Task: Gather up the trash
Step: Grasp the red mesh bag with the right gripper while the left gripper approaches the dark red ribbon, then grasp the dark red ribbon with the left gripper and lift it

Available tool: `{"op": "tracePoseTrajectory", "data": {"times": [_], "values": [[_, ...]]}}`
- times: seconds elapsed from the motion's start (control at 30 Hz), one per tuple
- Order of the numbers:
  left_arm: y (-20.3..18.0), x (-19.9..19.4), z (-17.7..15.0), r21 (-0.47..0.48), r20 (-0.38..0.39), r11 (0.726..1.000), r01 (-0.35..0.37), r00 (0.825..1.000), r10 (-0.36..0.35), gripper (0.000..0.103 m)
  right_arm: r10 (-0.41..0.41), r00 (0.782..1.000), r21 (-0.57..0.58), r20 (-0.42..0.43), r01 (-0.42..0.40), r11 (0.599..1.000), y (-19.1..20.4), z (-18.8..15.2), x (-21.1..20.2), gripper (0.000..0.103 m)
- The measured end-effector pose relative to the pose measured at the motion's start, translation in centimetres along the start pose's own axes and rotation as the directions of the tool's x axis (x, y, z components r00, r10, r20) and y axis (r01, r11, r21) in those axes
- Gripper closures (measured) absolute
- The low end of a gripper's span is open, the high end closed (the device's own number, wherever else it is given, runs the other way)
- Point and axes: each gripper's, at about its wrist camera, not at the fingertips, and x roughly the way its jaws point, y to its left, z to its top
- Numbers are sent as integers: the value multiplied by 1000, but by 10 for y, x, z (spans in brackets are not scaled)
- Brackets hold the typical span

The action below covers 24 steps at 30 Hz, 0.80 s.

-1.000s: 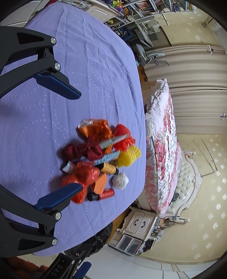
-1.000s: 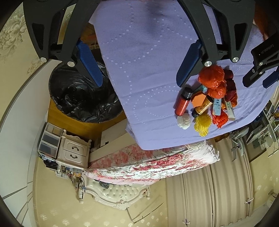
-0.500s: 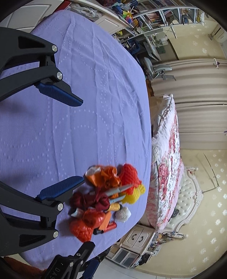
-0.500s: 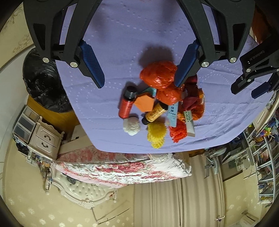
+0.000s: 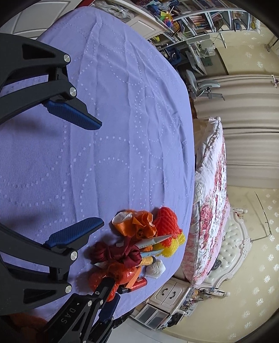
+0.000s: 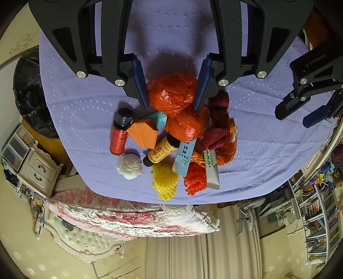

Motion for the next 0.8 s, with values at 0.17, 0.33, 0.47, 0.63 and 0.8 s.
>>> {"op": "tracePoseTrajectory", "data": {"times": [0.17, 0.33, 0.47, 0.63, 0.8], "values": [[-12, -1, 1, 9, -2, 1000, 26, 1000, -26, 22, -3, 999, 21, 32, 2, 1000, -8, -2, -16, 62], [-29, -1, 2, 26, -3, 998, 58, 998, -58, 22, -58, 996, 47, 62, 56, 997, -28, -7, -31, 62], [-45, 3, 5, 34, 3, 997, 70, 998, -70, 22, -92, 993, 84, 70, 86, 993, -48, -13, -37, 62], [-64, 9, 11, 68, 21, 995, 72, 997, -73, 28, -108, 992, 137, 71, 98, 986, -70, -20, -39, 62], [-77, 22, 12, 101, -8, 992, 78, 997, -78, 36, -104, 992, 164, 71, 91, 982, -82, -26, -39, 62]]}}
